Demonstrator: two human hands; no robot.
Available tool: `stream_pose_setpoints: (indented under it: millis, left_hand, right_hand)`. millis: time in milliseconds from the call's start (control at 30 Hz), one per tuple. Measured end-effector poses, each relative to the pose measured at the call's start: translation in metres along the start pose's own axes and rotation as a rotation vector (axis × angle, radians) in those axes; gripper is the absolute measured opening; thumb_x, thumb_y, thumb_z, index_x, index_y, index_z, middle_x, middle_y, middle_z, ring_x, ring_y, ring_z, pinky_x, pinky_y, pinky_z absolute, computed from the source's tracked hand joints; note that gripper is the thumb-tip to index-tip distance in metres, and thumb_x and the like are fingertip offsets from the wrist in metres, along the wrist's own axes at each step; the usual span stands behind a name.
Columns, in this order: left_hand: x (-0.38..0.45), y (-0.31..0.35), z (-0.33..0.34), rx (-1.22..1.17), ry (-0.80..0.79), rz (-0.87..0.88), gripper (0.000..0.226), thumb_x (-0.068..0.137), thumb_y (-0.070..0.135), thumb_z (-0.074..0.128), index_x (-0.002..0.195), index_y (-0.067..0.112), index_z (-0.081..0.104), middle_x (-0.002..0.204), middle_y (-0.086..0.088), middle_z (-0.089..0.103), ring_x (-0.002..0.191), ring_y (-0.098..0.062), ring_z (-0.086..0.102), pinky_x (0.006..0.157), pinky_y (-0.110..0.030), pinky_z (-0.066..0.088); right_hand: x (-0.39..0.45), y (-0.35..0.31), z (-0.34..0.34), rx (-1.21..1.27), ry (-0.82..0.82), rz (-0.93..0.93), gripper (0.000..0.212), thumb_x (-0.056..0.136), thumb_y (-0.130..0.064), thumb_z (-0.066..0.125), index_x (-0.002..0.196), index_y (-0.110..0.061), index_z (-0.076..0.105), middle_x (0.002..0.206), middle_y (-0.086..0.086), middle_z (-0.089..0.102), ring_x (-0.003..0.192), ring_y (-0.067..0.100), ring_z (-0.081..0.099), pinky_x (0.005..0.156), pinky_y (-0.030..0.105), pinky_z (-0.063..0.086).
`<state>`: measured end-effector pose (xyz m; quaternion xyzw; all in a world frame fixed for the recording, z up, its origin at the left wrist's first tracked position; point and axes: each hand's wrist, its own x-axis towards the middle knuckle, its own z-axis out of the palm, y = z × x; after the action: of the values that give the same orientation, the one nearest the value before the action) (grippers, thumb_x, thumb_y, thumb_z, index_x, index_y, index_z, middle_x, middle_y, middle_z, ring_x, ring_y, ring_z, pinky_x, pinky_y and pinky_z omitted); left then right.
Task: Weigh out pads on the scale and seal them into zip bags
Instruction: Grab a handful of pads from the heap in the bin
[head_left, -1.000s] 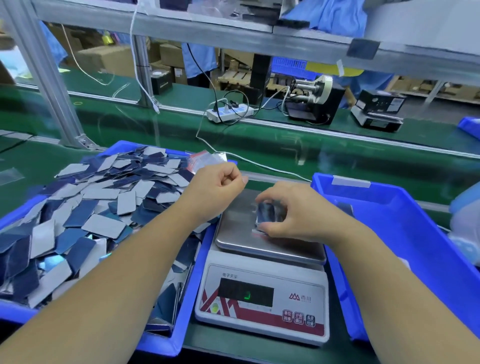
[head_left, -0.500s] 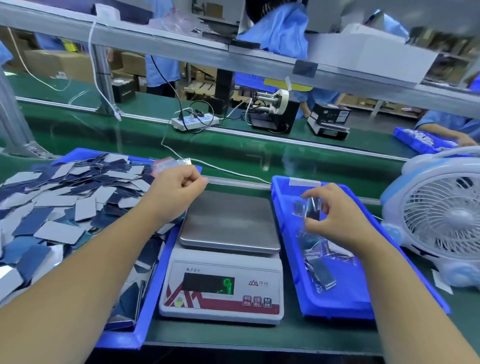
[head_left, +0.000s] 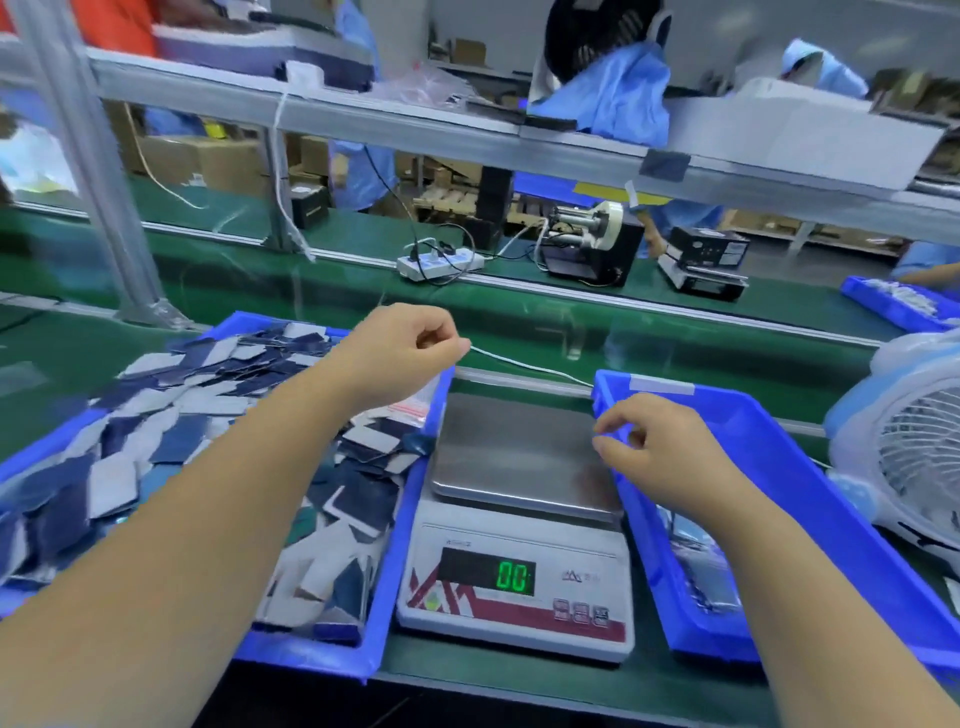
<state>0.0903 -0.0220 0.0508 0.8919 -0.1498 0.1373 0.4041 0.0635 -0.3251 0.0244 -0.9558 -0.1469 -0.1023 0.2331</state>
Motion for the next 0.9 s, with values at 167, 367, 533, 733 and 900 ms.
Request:
stream_pose_setpoints:
  millis: [167, 367, 533, 733, 900]
  left_hand:
    - [-0.021, -0.035, -0.033, 0.002, 0.035, -0.070, 0.036, 0.098, 0.039, 0.057, 0.072, 0.014, 0.058, 0.050, 0.014, 0.045, 0.045, -0.001, 0.048, 0.045, -0.012, 0.038]
    - [-0.036, -0.074, -0.037, -0.093, 0.196, -0.157, 0.034, 0.099, 0.032, 0.056, 0.075, 0.009, 0.062, 0.046, 0.015, 0.040, 0.046, -0.003, 0.036, 0.046, -0.016, 0.029]
    - [-0.033, -0.077, -0.039, -0.146, 0.210, -0.102, 0.036, 0.097, 0.035, 0.055, 0.072, 0.011, 0.061, 0.044, 0.016, 0.044, 0.045, -0.004, 0.036, 0.046, -0.015, 0.030]
    - [-0.030, -0.083, -0.042, -0.209, 0.239, -0.102, 0.035, 0.096, 0.033, 0.057, 0.073, 0.008, 0.060, 0.045, 0.013, 0.037, 0.044, -0.002, 0.038, 0.045, -0.014, 0.029]
    - [-0.031, -0.075, -0.041, -0.232, 0.210, -0.114, 0.034, 0.098, 0.028, 0.058, 0.078, 0.001, 0.062, 0.045, 0.013, 0.038, 0.044, 0.004, 0.049, 0.060, -0.032, 0.050]
  right_hand:
    - [0.012, -0.084, 0.031, 0.144, -0.077, -0.213, 0.016, 0.084, -0.021, 0.069, 0.078, -0.036, 0.064, 0.078, -0.020, 0.062, 0.077, -0.008, 0.054, 0.066, 0.006, 0.038]
    - [0.034, -0.140, 0.087, 0.006, -0.260, -0.340, 0.007, 0.086, -0.026, 0.066, 0.092, -0.027, 0.069, 0.083, -0.015, 0.057, 0.079, 0.002, 0.052, 0.071, 0.022, 0.042]
    - [0.056, -0.160, 0.108, -0.233, -0.397, -0.424, 0.054, 0.078, -0.027, 0.060, 0.132, -0.033, 0.054, 0.119, -0.010, 0.048, 0.116, 0.019, 0.042, 0.096, 0.033, 0.041]
    - [0.074, -0.164, 0.120, -0.336, -0.556, -0.388, 0.068, 0.071, -0.023, 0.059, 0.135, -0.042, 0.043, 0.118, -0.010, 0.048, 0.106, 0.019, 0.054, 0.069, 0.031, 0.043]
    - [0.083, -0.168, 0.116, -0.358, -0.496, -0.469, 0.061, 0.072, -0.029, 0.061, 0.132, -0.038, 0.054, 0.115, -0.008, 0.065, 0.103, 0.018, 0.058, 0.079, 0.033, 0.052]
